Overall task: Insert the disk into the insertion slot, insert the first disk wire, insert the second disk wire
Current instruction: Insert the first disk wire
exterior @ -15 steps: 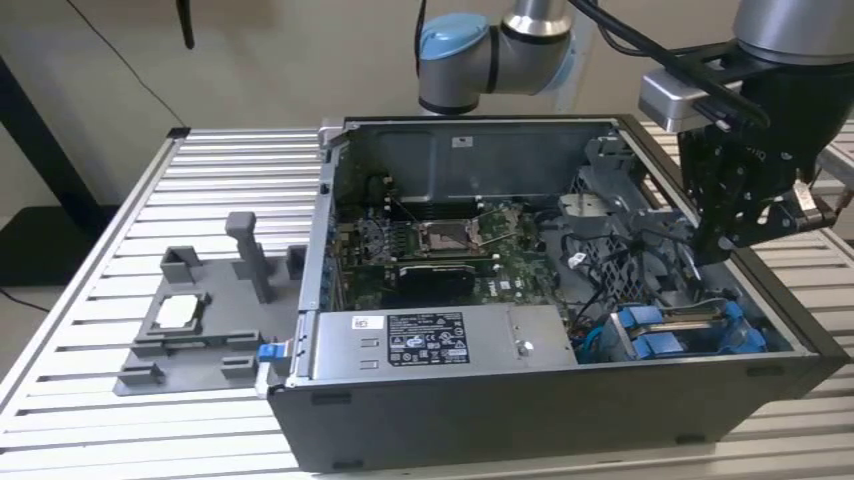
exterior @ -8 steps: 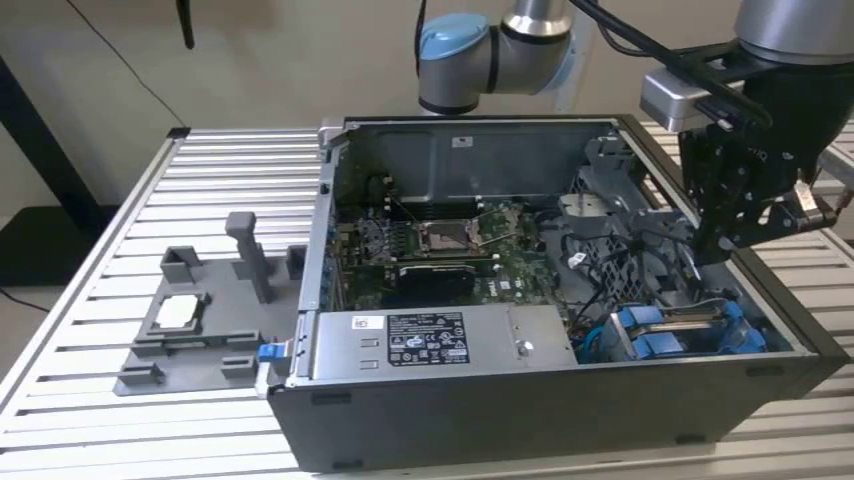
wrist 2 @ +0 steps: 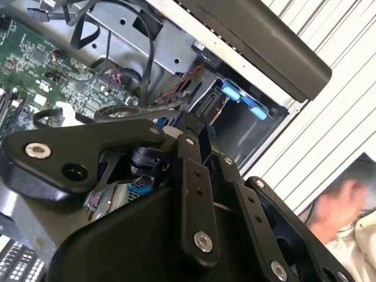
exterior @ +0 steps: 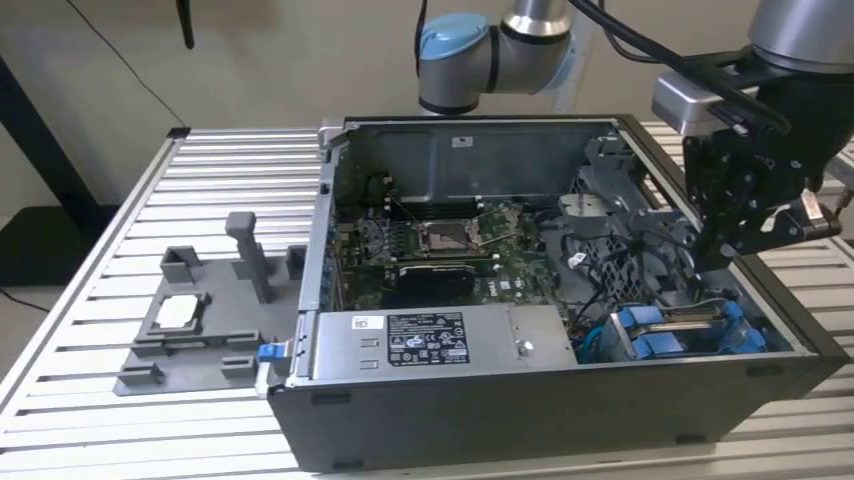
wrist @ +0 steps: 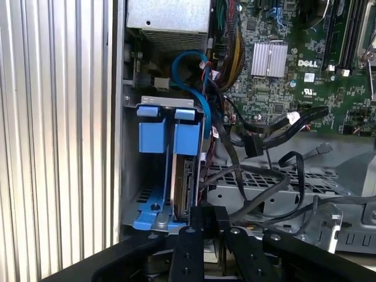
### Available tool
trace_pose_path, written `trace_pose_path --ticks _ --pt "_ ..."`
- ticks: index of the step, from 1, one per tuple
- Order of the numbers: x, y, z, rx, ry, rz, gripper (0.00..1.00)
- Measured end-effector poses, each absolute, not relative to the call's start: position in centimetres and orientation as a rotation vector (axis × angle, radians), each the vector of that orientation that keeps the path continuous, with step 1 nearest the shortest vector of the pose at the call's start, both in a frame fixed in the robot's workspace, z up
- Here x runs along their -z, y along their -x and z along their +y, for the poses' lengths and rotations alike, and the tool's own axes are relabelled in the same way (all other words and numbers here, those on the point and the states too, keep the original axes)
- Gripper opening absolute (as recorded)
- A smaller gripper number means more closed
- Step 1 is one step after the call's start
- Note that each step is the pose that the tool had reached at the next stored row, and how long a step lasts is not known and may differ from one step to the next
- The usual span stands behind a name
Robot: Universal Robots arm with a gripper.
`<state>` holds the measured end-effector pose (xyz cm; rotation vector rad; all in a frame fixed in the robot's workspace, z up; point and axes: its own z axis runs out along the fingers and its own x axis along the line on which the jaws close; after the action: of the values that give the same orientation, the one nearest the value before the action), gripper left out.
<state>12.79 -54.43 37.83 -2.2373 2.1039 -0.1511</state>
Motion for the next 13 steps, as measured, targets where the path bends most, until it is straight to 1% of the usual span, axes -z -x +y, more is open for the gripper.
trace_pose_path --ticks 8,13 --pt "-37.4 -13.6 -54.7 0.101 2.262 2.127 0.20" --pt "-37.4 -14.0 -54.9 0.032 2.294 2.156 0.20"
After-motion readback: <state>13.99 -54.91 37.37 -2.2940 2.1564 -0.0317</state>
